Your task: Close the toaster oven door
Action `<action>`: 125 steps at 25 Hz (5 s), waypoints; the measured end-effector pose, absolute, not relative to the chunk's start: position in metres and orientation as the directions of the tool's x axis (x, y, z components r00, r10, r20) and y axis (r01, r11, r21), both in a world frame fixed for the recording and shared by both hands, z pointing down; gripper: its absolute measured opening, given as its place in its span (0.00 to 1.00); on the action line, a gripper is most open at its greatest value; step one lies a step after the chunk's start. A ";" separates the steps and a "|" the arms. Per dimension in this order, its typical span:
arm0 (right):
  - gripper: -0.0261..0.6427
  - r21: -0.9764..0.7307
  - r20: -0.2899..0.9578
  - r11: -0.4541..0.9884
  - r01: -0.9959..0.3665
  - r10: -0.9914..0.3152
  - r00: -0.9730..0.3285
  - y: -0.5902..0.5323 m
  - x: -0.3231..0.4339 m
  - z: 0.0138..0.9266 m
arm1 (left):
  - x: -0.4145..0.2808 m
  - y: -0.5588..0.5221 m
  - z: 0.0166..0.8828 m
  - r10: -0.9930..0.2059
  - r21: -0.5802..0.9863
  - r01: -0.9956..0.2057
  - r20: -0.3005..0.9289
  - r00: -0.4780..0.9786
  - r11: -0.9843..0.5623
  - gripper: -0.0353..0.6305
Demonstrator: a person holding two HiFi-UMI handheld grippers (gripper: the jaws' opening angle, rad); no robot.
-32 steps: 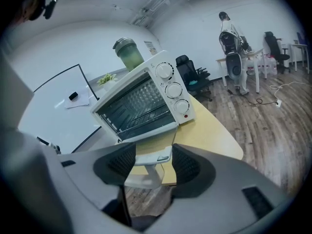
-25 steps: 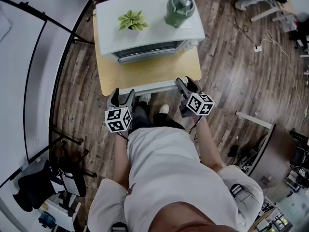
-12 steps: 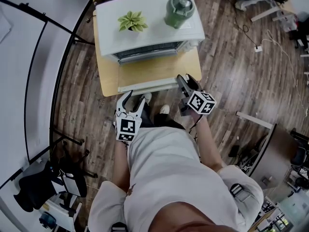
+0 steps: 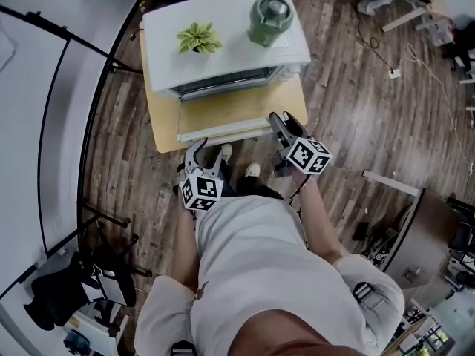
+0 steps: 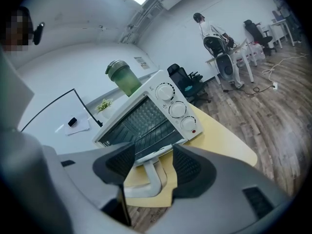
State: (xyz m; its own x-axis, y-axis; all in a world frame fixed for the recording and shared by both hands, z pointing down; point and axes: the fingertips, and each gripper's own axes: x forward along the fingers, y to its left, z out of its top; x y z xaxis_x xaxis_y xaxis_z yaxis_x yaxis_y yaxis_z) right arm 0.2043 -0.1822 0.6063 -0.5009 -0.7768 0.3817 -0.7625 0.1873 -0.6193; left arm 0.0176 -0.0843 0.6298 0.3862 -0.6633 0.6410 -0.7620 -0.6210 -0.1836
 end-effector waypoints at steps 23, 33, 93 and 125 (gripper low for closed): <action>0.46 -0.233 0.338 0.492 -0.839 -0.768 -0.544 -0.190 0.183 0.544 | 0.008 -0.117 0.606 -0.700 -0.197 -0.783 0.608 0.374 -0.590 0.31; 0.46 -0.065 0.369 0.640 -0.765 -0.697 -0.615 -0.173 0.153 0.536 | 0.007 -0.126 0.597 -0.705 -0.186 -0.791 0.599 0.379 -0.583 0.32; 0.42 0.091 0.388 0.718 -0.690 -0.663 -0.640 -0.228 0.113 0.529 | -0.013 -0.203 0.547 -0.785 -0.204 -0.831 0.499 0.367 -0.518 0.33; 0.39 0.132 0.367 0.714 -0.688 -0.679 -0.635 -0.228 0.113 0.517 | -0.015 -0.207 0.523 -0.849 -0.091 -0.905 0.397 0.349 -0.415 0.36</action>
